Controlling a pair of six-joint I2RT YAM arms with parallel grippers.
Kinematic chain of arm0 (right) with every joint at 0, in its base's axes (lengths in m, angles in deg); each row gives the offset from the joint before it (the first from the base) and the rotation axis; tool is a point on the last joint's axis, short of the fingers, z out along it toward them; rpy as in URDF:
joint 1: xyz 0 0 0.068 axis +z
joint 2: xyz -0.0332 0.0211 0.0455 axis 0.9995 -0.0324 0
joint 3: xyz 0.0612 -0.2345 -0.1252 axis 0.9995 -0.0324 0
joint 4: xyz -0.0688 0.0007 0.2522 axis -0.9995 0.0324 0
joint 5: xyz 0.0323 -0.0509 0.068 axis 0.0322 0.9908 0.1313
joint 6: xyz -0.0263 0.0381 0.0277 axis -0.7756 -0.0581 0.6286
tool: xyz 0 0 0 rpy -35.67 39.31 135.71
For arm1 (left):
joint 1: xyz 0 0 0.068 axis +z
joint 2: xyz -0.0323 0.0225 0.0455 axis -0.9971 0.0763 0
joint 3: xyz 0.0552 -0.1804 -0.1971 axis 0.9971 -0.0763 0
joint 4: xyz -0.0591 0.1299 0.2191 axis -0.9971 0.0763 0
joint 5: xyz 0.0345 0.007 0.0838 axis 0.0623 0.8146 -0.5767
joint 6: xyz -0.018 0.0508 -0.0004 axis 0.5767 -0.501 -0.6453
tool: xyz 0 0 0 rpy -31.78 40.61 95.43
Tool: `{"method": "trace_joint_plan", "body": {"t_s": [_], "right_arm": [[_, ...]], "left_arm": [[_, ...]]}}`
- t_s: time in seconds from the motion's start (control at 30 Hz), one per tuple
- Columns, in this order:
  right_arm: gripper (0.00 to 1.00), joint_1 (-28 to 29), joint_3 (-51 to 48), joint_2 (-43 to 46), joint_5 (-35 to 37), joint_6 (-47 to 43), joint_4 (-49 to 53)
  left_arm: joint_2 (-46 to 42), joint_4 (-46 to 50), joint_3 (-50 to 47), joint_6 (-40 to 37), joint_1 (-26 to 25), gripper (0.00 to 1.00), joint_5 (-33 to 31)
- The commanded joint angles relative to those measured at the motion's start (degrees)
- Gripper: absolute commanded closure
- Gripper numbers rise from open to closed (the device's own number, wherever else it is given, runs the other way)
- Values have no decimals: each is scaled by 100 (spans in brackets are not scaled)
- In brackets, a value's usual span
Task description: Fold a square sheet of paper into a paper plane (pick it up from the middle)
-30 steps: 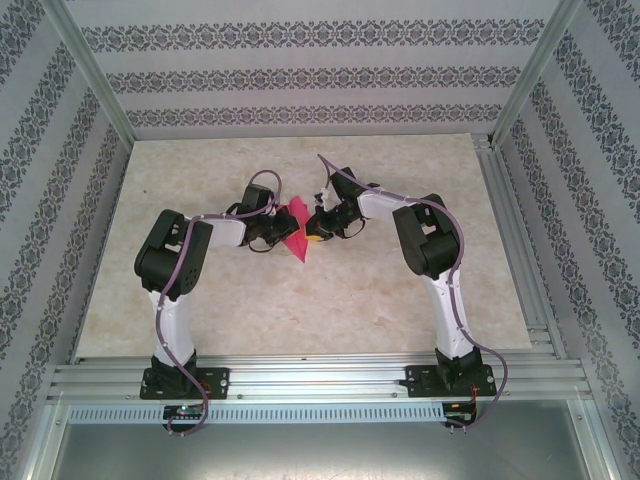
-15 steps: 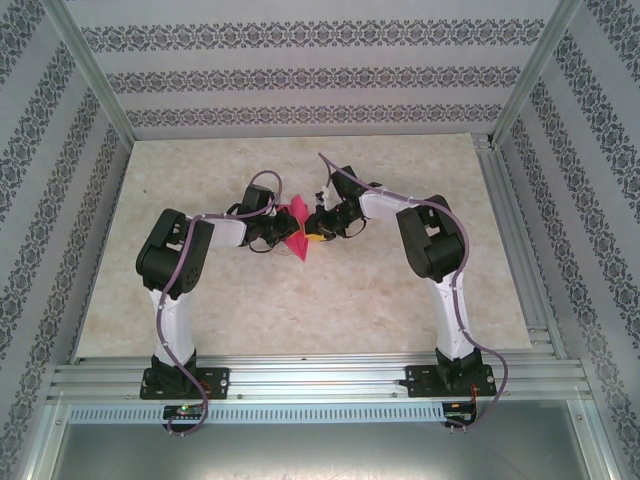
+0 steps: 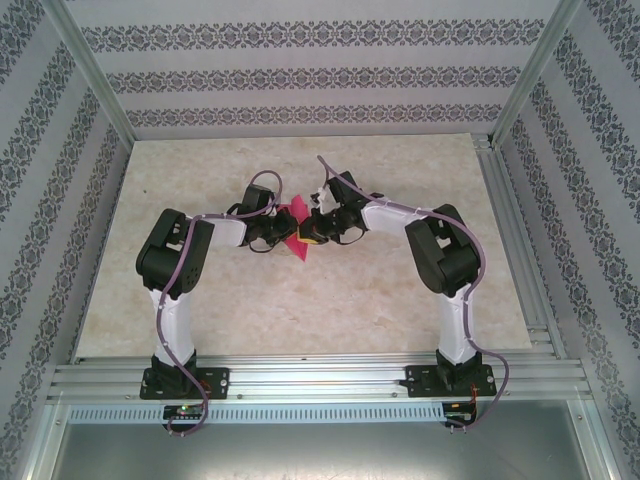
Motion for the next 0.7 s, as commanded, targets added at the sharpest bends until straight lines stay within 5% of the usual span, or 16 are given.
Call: {"method": "trace_joint_plan", "body": {"t_s": [0.0,0.67], "right_arm": [[92,56,-128,-194,197,162,-247],[92,41,-231,-550,738,-375,536]], "left_arm": [[177,376,36,-161,45,94,-139],[183,469,291,-193,57,90,-48]]}}
